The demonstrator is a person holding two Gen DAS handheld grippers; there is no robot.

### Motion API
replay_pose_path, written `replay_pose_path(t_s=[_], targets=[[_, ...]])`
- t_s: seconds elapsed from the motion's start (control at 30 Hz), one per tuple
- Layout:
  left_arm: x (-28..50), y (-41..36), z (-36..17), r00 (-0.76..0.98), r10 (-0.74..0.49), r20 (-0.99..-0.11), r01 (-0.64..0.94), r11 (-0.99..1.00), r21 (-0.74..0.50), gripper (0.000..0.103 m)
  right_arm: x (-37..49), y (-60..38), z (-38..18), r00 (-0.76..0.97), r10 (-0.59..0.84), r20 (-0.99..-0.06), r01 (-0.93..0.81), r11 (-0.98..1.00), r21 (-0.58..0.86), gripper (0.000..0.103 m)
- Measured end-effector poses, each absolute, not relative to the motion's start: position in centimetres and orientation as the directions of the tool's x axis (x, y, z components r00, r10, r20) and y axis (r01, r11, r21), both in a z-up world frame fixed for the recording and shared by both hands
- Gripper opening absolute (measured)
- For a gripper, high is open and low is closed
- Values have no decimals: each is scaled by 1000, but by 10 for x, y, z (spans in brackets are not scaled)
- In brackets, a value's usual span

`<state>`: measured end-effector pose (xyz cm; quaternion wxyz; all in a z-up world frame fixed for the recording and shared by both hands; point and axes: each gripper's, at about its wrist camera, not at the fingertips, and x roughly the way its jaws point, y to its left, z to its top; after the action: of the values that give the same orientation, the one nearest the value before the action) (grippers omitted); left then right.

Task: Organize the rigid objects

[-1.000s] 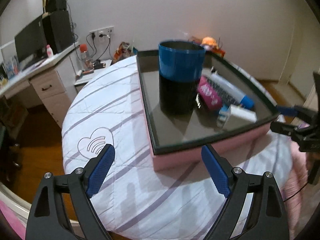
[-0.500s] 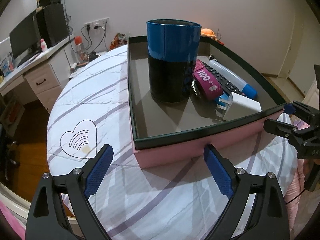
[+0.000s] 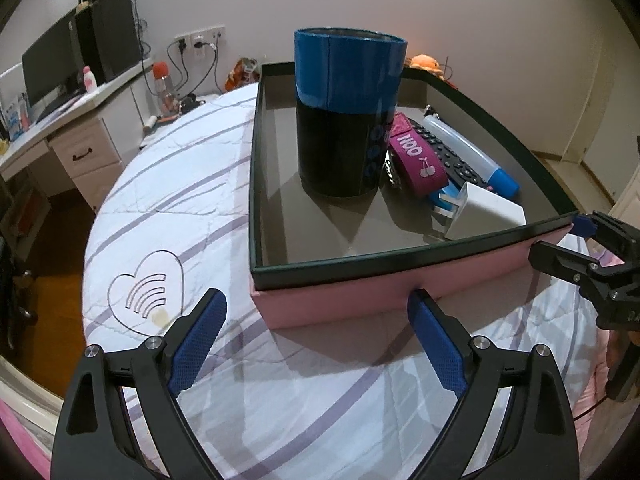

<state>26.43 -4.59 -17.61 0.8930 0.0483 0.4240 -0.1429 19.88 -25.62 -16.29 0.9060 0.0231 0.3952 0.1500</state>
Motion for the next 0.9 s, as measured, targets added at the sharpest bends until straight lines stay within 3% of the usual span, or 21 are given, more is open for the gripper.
replay_pose_path(t_s=[0.53, 0.67, 0.77, 0.83, 0.9], targets=[[246, -45, -178, 602, -131, -788, 216, 976, 2, 94, 181, -248, -157, 662, 210, -719, -160, 977, 138, 83], [233, -50, -167, 629, -112, -769, 204, 979, 24, 102, 172, -241, -152, 677, 166, -717, -137, 986, 100, 83], [228, -53, -162, 636, -112, -763, 211, 977, 33, 102, 167, -236, -145, 689, 145, -710, -126, 989, 80, 87], [227, -55, -158, 640, -103, -762, 209, 977, 44, 102, 163, -233, -141, 699, 129, -704, -117, 991, 66, 100], [222, -58, -156, 648, -93, -756, 203, 978, 54, 102, 160, -230, -135, 710, 106, -696, -101, 994, 48, 103]])
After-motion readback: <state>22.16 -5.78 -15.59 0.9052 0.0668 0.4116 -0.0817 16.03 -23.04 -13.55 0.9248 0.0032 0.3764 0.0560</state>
